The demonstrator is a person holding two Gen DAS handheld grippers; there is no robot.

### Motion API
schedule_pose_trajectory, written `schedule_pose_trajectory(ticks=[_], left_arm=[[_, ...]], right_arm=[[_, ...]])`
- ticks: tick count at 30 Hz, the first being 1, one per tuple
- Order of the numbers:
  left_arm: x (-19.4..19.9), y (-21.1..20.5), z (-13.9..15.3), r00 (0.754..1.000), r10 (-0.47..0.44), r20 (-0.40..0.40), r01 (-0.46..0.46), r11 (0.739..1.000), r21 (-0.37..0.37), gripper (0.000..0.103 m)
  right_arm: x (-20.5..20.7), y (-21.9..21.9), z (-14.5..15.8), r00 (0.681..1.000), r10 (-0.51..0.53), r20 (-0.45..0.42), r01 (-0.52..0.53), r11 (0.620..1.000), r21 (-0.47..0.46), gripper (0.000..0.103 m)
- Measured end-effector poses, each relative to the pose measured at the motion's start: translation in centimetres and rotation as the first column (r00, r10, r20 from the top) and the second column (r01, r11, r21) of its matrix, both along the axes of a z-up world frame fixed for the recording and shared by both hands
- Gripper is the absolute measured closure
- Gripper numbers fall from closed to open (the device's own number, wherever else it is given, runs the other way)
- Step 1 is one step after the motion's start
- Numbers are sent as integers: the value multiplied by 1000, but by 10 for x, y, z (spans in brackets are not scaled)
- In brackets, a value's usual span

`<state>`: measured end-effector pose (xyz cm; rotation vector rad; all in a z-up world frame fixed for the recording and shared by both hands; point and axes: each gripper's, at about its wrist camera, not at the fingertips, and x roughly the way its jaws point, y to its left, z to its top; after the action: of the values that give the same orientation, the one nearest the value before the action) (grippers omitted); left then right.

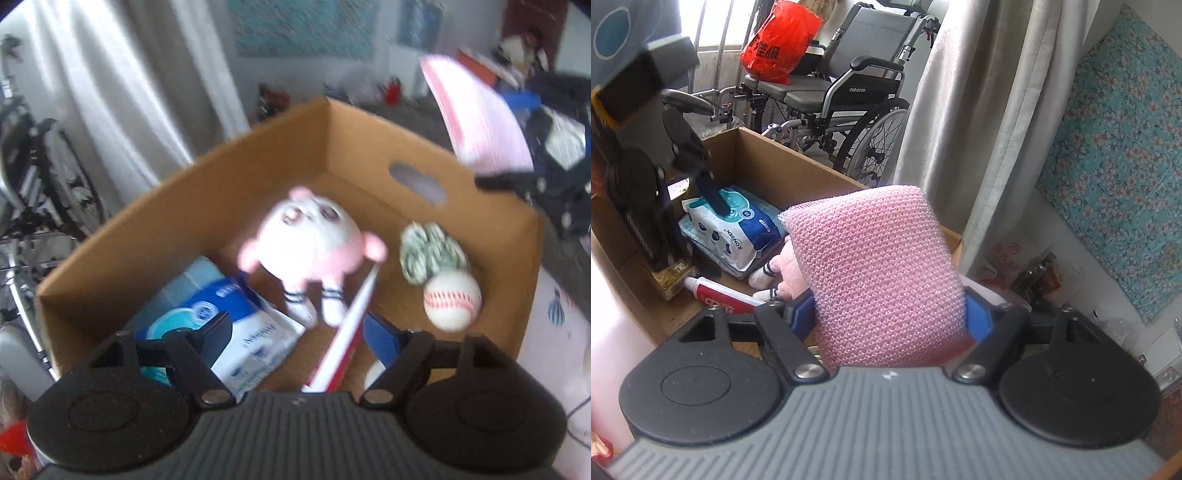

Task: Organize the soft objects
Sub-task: 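Lower the pink pad into the box and open the right gripper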

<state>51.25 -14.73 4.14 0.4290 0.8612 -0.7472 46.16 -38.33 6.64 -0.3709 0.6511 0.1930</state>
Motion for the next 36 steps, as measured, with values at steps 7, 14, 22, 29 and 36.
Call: schedule_pose_trajectory(ticks=[7, 14, 22, 29, 36], left_arm=[[-27, 59, 34, 976, 179, 121, -146, 959, -243, 20], [-22, 78, 33, 949, 314, 41, -269, 868, -418, 21], [-23, 95, 16, 932, 354, -76, -345, 807, -480, 20], [-32, 88, 9, 942, 331, -50, -314, 823, -473, 19], [-33, 82, 0, 943, 328, -56, -317, 833, -452, 19]], right_arm=[[32, 21, -22, 983, 40, -178, -49, 998, -48, 24], [97, 2, -45, 913, -251, -323, 291, 953, 82, 22], [152, 24, -81, 831, -393, -395, 439, 898, 30, 10], [129, 20, -90, 840, -367, -399, 451, 882, 137, 23], [143, -14, -111, 788, -347, -509, 517, 821, 241, 103]])
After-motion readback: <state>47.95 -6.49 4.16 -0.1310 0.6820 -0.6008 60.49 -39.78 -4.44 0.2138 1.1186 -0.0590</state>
